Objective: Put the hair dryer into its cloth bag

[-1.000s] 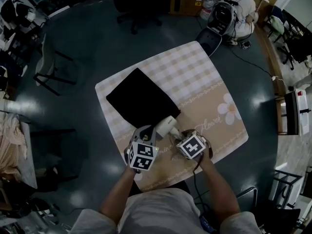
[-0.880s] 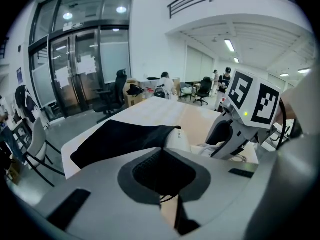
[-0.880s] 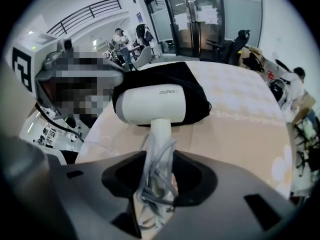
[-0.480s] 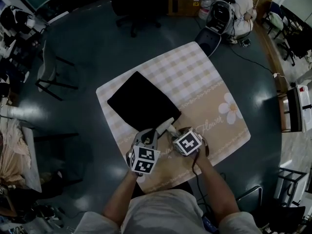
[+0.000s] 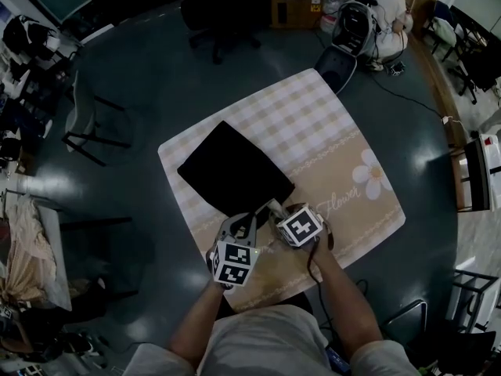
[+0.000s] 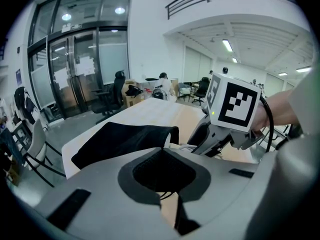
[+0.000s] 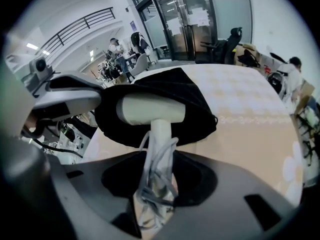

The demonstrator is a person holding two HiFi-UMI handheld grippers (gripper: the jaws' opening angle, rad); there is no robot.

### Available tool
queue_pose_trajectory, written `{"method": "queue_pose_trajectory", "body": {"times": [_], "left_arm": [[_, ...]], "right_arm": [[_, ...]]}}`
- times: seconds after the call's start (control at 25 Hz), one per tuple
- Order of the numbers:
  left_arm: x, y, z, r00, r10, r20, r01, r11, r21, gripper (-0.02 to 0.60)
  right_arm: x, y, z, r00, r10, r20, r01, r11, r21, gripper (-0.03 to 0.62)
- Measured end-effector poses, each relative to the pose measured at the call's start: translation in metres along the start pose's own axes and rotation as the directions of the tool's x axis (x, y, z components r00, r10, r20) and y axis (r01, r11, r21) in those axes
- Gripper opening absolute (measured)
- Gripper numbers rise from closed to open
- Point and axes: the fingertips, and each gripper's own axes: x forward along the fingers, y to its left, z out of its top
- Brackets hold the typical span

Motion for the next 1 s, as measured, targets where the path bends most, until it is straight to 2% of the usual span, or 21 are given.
{"method": "queue_pose_trajectory", "body": {"times": [0.48, 1.0], "left_arm": [[-0.014, -0.010, -0.006, 1.000, 0.002, 0.003, -0.002, 1.000, 0.011, 0.015], [-0.026, -0.010, -0.015, 1.000, 0.011, 0.010, -0.011, 1.000, 0.014, 0.015]], "right_arm": [[0.003, 0.002, 0.004, 1.000, 0.009, -0.007, -0.009, 1.000, -0.004, 0.176], [-0.009, 0.006, 0.023, 0.996, 0.083, 0.044, -0.087, 0.991, 0.100, 0.176]]}}
